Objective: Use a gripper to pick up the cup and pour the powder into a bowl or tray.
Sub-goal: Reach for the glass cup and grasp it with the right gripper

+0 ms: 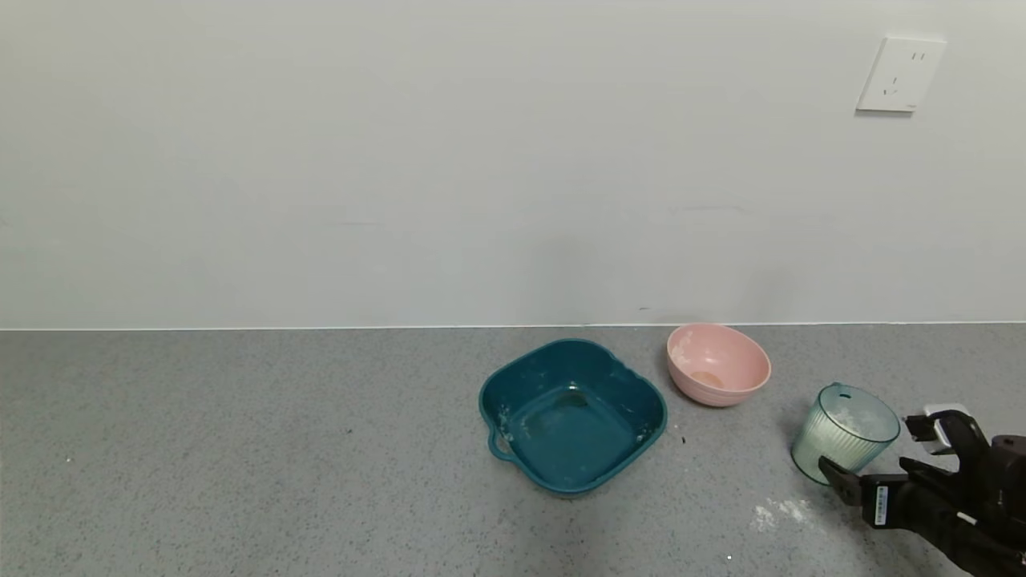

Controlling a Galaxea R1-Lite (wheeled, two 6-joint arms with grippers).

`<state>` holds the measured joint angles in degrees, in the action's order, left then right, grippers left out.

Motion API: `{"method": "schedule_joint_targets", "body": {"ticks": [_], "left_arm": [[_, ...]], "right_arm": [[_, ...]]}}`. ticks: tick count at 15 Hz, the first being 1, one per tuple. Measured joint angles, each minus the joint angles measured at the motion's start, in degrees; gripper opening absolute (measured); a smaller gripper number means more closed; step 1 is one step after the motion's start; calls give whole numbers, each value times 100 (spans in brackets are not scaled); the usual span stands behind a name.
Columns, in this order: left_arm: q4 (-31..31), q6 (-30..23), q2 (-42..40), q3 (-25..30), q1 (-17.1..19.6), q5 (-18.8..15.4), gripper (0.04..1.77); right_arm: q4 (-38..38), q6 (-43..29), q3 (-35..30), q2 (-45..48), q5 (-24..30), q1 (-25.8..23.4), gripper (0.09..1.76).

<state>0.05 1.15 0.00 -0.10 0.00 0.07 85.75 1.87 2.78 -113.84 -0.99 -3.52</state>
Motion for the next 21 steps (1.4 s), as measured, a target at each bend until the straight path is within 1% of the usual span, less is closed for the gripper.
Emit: {"method": "schedule_joint_targets", "body": {"ticks": [1,3,6,16,21], "left_arm": [[-2,-2,0,0,0,0,172],[-2,0,0,0,0,0,172],[-2,0,0,0,0,0,172],[0,0,0,0,0,-2,172],[-5,0,0,0,0,0,172]], "right_arm": [[240,6,-9,-182,0,-11,171],[374,-2,-6,-468,77,-22,171],[375,-13,79,-636,305,-83,171],[369,-27,802,-857,371,-94,171],[366,-9,1019,-1050,368,-174,171]]}}
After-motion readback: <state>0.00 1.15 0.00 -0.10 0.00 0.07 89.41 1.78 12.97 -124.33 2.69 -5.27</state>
